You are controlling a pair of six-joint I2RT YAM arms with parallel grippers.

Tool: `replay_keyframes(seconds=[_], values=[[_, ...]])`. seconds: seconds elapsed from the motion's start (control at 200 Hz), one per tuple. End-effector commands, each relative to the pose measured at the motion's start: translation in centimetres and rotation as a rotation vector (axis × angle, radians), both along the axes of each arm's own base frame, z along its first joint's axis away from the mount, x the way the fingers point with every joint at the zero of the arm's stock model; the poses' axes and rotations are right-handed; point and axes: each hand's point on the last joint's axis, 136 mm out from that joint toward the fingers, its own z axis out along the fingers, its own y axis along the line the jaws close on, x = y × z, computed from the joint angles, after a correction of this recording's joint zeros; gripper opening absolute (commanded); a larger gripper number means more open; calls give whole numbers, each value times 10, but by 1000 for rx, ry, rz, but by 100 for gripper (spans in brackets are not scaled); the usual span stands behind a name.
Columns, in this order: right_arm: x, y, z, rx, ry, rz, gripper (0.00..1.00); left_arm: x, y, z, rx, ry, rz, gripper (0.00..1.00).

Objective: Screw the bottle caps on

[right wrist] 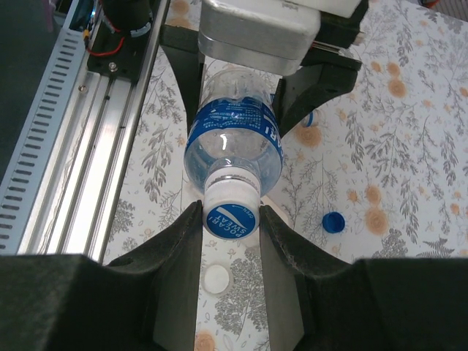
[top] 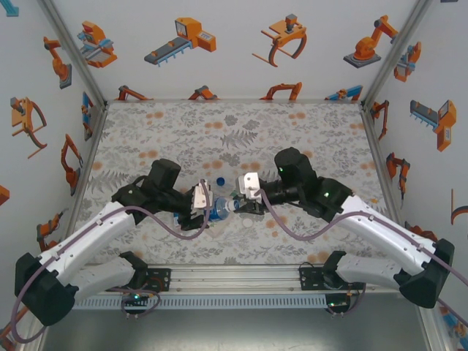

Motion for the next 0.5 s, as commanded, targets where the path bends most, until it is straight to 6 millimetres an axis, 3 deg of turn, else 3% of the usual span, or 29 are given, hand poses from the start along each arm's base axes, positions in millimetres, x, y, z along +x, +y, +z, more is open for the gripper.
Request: replay_keyframes(seconds=[0.0, 0.19, 0.496], values=[[-6, 2, -1, -2, -65, 74, 0, -11, -7, 15, -64, -3, -73, 0], [-4, 4, -10, -31, -8, 54, 0, -9, -8, 18, -66, 5, -66, 0], [28, 13, -17, -39, 418, -202, 0, 3, -13, 23, -65, -23, -37, 0]])
